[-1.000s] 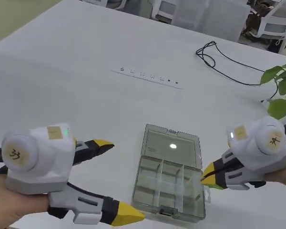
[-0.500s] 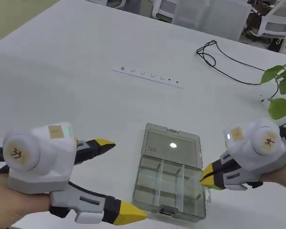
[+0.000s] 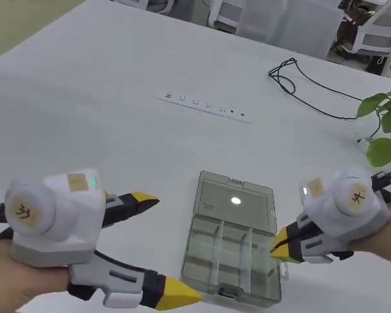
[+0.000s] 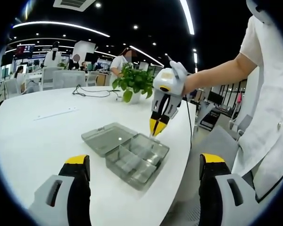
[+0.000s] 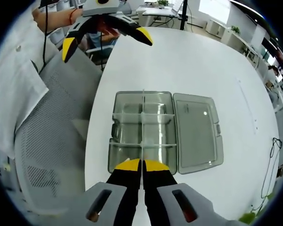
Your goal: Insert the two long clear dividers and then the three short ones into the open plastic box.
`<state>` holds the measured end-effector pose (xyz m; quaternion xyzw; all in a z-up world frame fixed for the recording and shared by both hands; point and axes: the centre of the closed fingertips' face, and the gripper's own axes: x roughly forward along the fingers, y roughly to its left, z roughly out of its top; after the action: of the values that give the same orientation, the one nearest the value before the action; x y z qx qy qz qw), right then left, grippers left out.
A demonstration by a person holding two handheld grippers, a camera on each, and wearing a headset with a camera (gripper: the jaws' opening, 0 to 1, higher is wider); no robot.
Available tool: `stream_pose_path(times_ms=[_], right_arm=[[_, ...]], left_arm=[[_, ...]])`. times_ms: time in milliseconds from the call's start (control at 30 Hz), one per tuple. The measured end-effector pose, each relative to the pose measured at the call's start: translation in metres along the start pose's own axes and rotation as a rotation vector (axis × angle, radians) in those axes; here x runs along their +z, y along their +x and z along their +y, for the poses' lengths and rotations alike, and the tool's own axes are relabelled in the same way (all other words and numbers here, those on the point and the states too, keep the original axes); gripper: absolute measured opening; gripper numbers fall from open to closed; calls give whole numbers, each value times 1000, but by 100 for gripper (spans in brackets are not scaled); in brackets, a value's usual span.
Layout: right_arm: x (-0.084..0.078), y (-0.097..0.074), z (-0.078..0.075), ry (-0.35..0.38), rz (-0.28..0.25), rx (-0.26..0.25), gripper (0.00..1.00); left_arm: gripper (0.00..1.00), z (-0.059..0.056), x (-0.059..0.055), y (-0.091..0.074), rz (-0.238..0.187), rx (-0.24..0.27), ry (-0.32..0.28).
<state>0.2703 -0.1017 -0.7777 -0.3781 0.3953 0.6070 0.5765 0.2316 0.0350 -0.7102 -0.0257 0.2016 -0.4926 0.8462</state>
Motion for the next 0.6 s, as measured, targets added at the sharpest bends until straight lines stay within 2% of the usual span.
stream_pose_path(times_ms=[300,600], right_arm=[[-3,5,0,34,-23,13,3],[-5,8,-1,28,-35,12,3]], left_arm=[[98,0,2,0,-7,1,-4],[98,0,2,1,-10,3,-6]])
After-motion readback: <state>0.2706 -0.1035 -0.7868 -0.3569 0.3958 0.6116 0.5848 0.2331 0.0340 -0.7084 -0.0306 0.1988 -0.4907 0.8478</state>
